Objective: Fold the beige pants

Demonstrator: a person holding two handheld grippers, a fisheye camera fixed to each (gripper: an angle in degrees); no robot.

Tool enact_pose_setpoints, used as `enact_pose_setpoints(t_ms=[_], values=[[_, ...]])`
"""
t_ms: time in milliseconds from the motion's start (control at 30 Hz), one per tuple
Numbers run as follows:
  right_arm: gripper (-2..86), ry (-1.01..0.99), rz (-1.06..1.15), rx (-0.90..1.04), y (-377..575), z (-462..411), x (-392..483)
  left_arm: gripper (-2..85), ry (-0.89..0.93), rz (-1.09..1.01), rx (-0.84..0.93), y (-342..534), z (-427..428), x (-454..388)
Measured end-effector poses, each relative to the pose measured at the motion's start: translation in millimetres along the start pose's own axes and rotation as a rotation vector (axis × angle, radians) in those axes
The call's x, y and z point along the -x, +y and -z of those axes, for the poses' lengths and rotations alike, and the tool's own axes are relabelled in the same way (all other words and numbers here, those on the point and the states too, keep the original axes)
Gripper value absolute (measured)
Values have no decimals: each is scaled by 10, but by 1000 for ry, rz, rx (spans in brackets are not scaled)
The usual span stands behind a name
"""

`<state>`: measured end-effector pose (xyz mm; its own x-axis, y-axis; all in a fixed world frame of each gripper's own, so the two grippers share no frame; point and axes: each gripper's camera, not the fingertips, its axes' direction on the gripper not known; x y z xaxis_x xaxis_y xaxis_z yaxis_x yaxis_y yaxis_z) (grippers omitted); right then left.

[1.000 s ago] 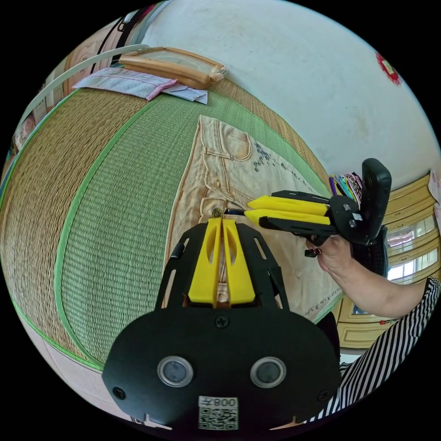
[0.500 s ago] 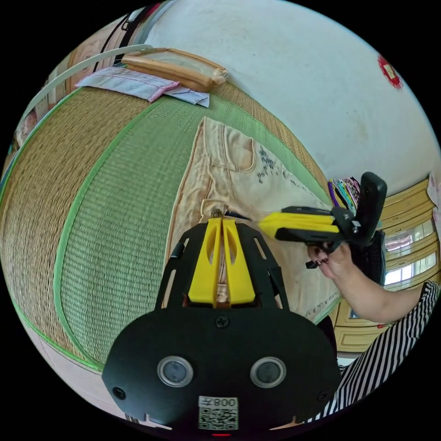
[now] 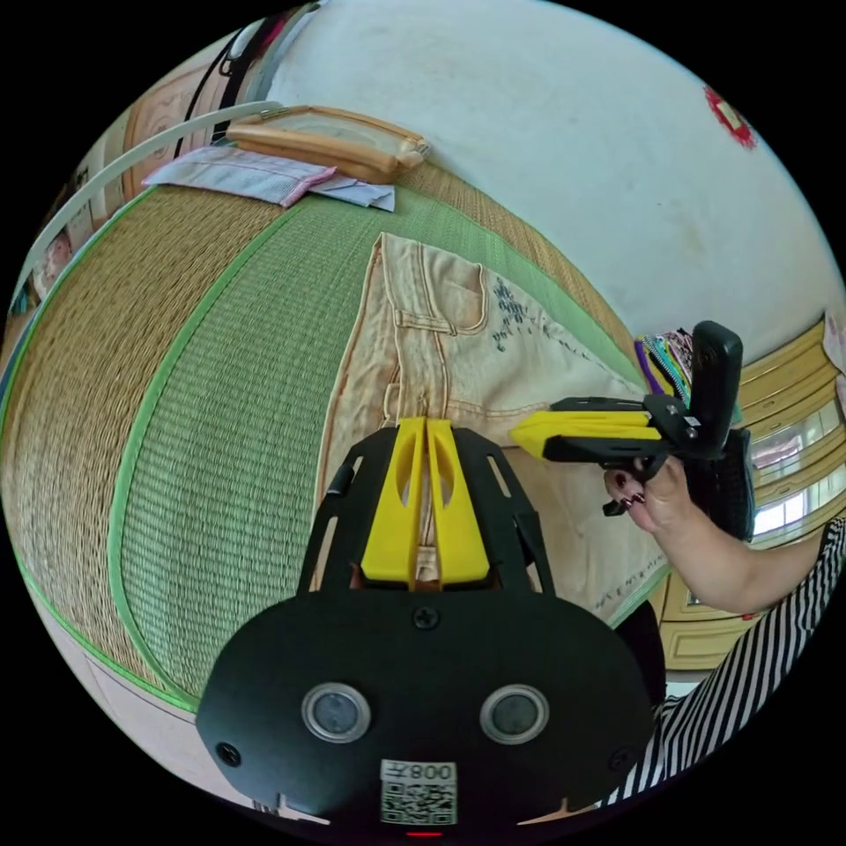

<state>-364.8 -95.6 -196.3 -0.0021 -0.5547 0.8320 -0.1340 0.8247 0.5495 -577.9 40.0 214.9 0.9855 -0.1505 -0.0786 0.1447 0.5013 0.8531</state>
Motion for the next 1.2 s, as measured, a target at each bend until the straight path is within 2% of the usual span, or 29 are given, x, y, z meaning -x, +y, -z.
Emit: enact_pose_setpoints(t_ms=[100, 167, 367, 467, 633, 767, 900, 1000, 1133, 1200], values=[[2, 33, -75, -39, 274, 215, -196, 1, -19, -29, -3, -18, -191, -125], [2, 33, -104, 18, 384, 119, -330, 2, -25, -34, -1, -30, -309, -196], [2, 24, -135, 6, 758, 334, -567, 2, 22, 35, 4, -90, -661, -384], [2, 11, -169, -62, 1165, 715, -650, 4, 38, -4, -60, -111, -747, -624], [7, 40, -370, -266, 2608, 1788, -1118, 13, 155, -152, -60, -312, -1192, -1262], [21, 150, -586, -370, 3864, 2565, -1529, 40, 335, -341, 27, -595, -1941, -2120], [51, 361, -801, -463, 5261, 3488, -1863, 67, 437, -561, 178, -810, -2963, -3293], [71, 471, -914, -502, 6040, 4031, -2075, 81, 455, -694, 249, -917, -3671, -4160], [84, 588, -999, -472, 6715, 4483, -2412, 95, 432, -773, 298, -1044, -4442, -5053], [87, 600, -1016, -441, 6893, 4586, -2567, 104, 343, -832, 306, -1083, -4855, -5559]])
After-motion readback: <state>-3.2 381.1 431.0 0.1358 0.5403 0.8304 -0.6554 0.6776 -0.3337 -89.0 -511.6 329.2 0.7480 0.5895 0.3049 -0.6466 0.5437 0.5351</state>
